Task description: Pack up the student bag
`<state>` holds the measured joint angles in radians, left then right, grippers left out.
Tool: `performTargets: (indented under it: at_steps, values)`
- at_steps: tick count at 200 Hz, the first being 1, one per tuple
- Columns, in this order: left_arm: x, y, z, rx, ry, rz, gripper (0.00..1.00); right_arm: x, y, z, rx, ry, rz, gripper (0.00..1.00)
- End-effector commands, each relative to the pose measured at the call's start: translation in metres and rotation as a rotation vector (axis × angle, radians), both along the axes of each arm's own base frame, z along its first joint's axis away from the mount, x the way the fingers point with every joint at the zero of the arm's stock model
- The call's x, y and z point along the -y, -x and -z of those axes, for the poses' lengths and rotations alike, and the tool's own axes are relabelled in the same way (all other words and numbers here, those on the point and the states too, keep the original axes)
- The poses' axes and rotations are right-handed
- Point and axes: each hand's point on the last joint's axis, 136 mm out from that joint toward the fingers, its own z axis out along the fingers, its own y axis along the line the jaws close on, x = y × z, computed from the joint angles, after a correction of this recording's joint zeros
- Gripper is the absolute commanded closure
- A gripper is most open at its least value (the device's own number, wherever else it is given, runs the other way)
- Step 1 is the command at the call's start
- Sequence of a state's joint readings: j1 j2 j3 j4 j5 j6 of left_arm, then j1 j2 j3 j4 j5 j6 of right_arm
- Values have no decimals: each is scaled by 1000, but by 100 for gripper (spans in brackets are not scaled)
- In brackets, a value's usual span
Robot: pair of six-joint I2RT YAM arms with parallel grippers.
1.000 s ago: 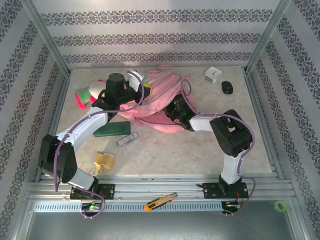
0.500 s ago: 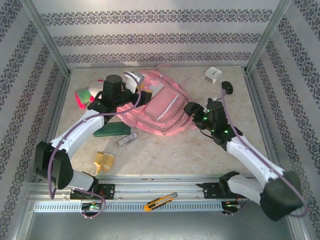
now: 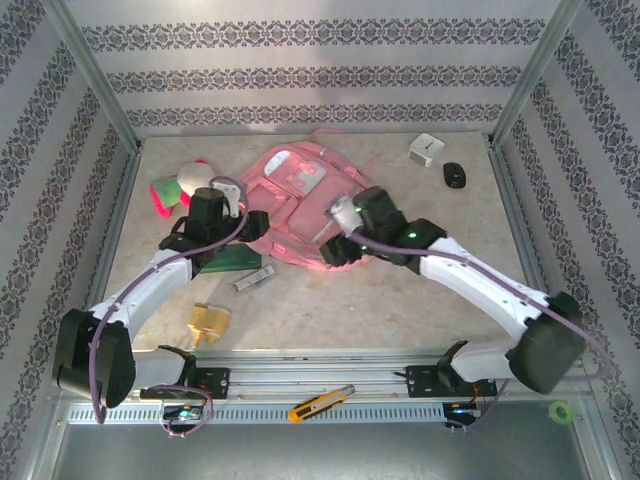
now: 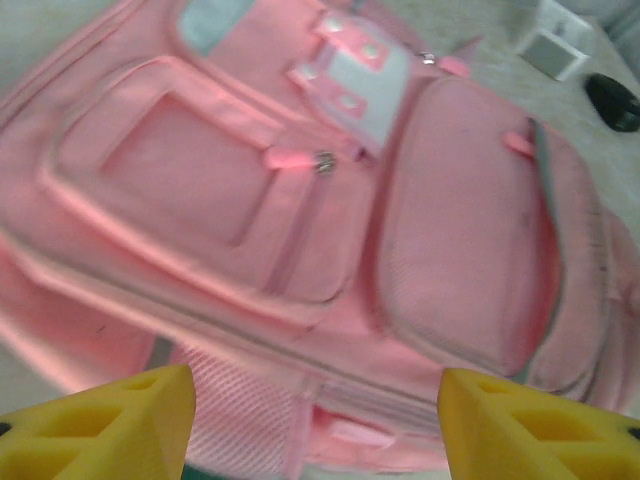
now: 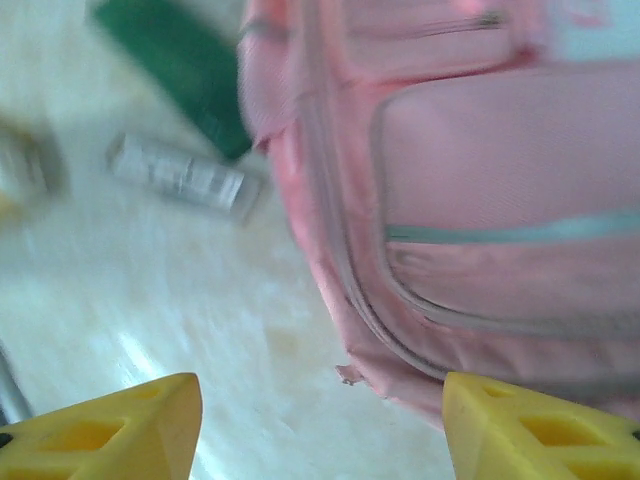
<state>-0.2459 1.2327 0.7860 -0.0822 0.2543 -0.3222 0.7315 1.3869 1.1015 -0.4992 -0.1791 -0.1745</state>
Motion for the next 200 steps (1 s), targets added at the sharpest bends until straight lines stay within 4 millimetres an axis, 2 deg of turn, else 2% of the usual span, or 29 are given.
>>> performTargets:
  at_steps: [1, 12, 39, 54, 70, 80, 85, 91, 100, 111, 119, 141, 152, 158, 174, 200]
  values:
    - [-18, 5, -8, 5, 49, -95, 36, 8, 12, 50, 197, 357, -456, 38]
    - [-24, 8, -6, 0, 48, -114, 36, 8, 5, 67, 239, 414, -503, 38]
    - [-33, 15, -5, 12, 45, -131, 36, 7, -31, 91, 341, 491, -451, 35]
    - [-33, 18, -4, 19, 38, -118, 36, 13, -51, 111, 400, 577, -417, 31]
    - [-34, 20, -1, 15, 28, -118, 36, 21, -62, 134, 415, 648, -405, 32]
    - [-34, 20, 1, 9, 24, -118, 36, 27, -68, 145, 432, 680, -389, 42]
    - [-34, 21, 3, 2, 22, -118, 36, 29, -71, 148, 444, 694, -377, 52]
    - [-34, 21, 5, -3, 21, -115, 36, 32, -77, 147, 465, 709, -354, 70]
    - [-33, 22, 8, -16, 20, -108, 36, 35, -83, 138, 496, 720, -322, 86]
    - [-31, 24, 13, -31, 21, -94, 36, 32, -85, 115, 518, 674, -300, 100]
    - [-29, 25, 15, -39, 27, -88, 37, 28, -81, 92, 517, 598, -301, 100]
    - [-20, 28, 16, -36, 64, -40, 38, 13, -66, 9, 477, 277, -282, 100]
    - [-12, 30, 12, -17, 101, -3, 38, 13, -64, -29, 444, 156, -246, 100]
    - [-6, 31, 10, -5, 126, 23, 39, 14, -62, -43, 425, 123, -232, 100]
    - [6, 34, 5, 28, 190, 85, 40, 14, -60, -62, 384, 110, -219, 100]
    - [28, 39, -9, 98, 297, 200, 40, 10, -63, -73, 310, 80, -155, 100]
